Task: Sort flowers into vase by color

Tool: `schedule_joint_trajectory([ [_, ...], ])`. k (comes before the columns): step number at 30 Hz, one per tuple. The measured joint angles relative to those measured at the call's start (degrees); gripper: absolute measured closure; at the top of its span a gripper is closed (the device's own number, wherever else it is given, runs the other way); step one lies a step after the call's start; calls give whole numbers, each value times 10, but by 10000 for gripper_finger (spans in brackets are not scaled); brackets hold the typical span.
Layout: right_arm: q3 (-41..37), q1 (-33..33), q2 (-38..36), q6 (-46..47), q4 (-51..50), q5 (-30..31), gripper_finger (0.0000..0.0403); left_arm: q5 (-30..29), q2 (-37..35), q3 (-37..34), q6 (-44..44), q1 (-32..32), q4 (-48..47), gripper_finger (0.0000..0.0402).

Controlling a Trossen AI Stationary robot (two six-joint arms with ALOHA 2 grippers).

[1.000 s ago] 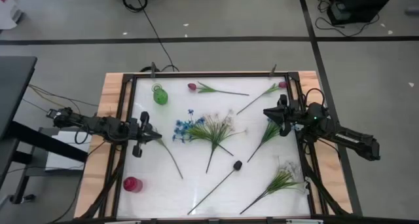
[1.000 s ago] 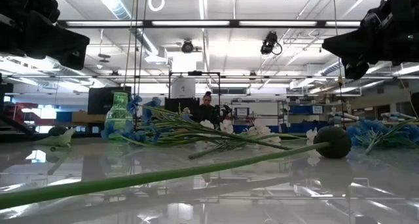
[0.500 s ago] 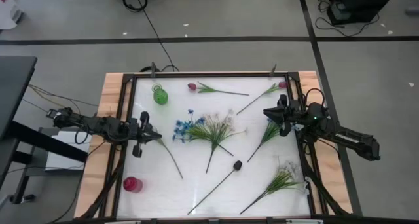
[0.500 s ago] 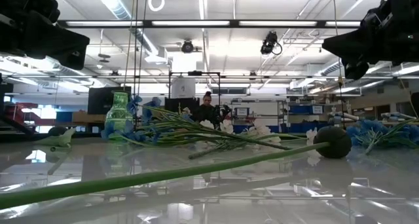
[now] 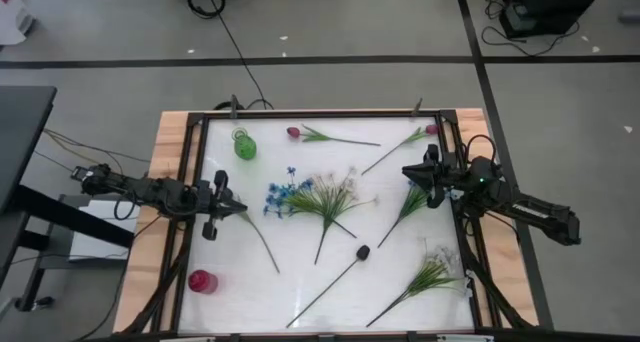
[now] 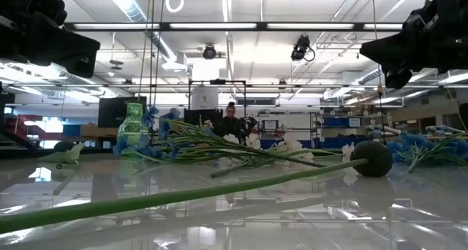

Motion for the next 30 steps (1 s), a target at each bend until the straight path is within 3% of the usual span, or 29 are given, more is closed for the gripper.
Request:
schedule_joint_trajectory([
  [3, 0, 0, 0, 0, 0, 0, 344, 0, 0, 0, 23, 0, 1, 376],
  [11, 0, 0, 0, 0, 0, 0, 344, -19, 0, -1, 208, 0, 17, 376],
  [15, 0, 0, 0, 0, 0, 0, 344, -40, 1, -1, 215, 0, 28, 376],
  [19, 0, 0, 0, 0, 0, 0, 344, -82, 1, -1, 90, 0, 60, 377],
  [23, 0, 0, 0, 6, 23, 0, 344, -166, 1, -1, -145, 0, 103, 377],
  [26, 0, 0, 0, 62, 66, -1, 344, -218, 1, -1, -312, 0, 128, 377],
  [30, 0, 0, 0, 174, 126, 1, 344, -242, 1, 0, -370, 0, 126, 377],
])
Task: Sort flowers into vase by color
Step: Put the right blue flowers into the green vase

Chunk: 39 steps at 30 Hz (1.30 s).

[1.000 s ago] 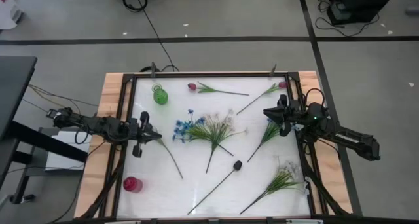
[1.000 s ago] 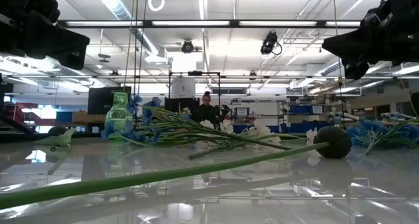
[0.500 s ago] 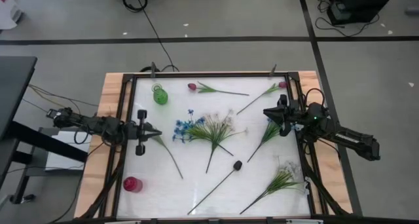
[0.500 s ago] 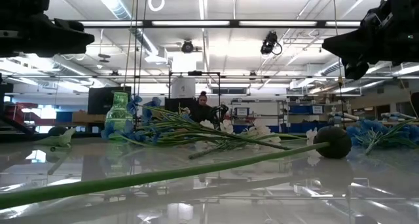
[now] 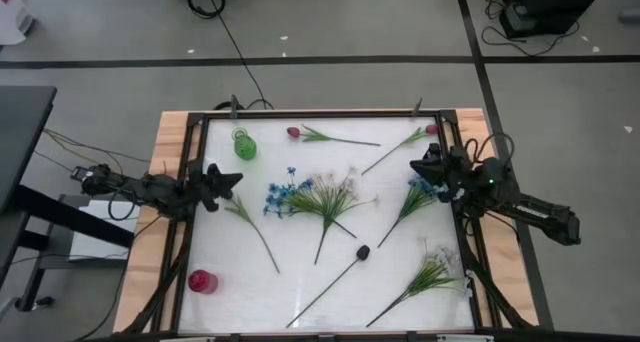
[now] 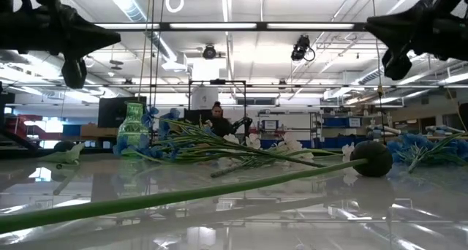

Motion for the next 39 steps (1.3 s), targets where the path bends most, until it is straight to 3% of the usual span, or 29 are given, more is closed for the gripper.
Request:
schedule_joint_trajectory([
  [9, 0, 0, 0, 160, 69, 159, 344, -1, 0, 0, -91, 0, 4, 377],
  [15, 0, -1, 12, 145, 64, 304, 344, 0, 0, 0, -91, 0, 4, 377],
  [17, 0, -1, 24, 168, 53, 302, 344, 4, 0, 0, -102, 0, 6, 377],
  [22, 0, 9, 87, 220, 29, 222, 344, 18, 23, 2, -153, 0, 4, 378],
  [28, 45, 35, 185, 221, 42, 224, 344, 16, 105, 57, -153, 0, -47, 386],
  [33, 113, 49, 280, 188, 40, 224, 344, -6, 185, 153, -182, 1, -207, 386],
  [39, 205, 58, 408, 185, 9, 224, 342, -12, 288, 273, -300, 19, -448, 386],
])
